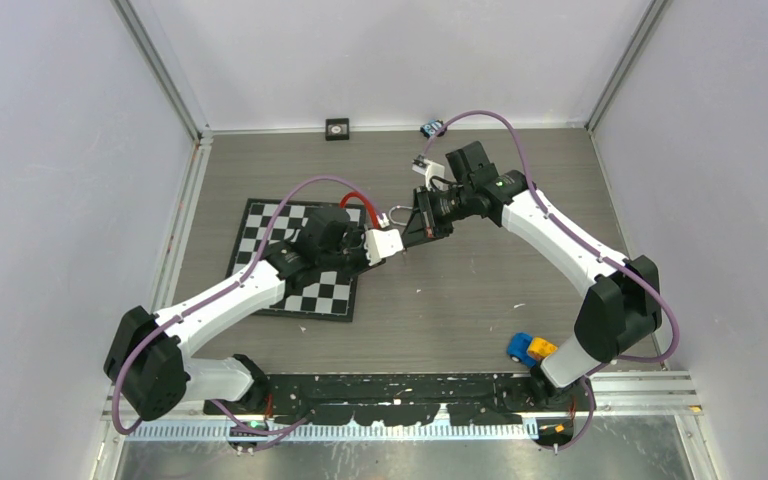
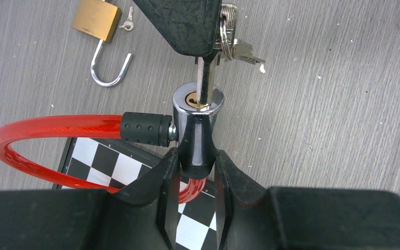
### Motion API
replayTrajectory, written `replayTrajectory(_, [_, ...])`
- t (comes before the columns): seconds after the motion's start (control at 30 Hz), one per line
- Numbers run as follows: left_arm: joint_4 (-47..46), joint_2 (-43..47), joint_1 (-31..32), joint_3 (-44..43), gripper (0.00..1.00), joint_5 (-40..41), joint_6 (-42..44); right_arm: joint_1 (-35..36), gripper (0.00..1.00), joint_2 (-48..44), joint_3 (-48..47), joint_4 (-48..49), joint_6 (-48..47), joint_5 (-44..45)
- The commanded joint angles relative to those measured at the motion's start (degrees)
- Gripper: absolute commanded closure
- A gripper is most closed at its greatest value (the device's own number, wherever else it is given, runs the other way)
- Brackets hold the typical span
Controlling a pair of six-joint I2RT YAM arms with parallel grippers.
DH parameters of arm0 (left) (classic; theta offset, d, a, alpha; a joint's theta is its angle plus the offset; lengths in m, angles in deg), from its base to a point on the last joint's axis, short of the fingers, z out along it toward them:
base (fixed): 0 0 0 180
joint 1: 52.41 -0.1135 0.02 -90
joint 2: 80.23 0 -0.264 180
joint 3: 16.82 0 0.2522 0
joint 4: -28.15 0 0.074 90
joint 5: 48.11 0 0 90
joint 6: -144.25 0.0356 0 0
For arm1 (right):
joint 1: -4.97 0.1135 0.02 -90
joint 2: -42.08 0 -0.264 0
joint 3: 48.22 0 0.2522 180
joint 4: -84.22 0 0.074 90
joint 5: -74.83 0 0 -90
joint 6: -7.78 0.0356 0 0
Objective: Unlock with the key
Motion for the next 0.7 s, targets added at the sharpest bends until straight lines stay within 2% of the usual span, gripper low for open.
replayTrajectory(0.0, [-4.6,2.1,-0.1,-0.1,1.0,-1.2,0.1,0.5,0.99,-0.1,-1.4,0.8,-0.6,-0.1])
replayTrajectory(0.67, [-4.6,2.2,-0.1,0.6,1.0,-1.5,0.9,0.2,0.99,-1.1,-1.1,0.2,-1.2,0.6])
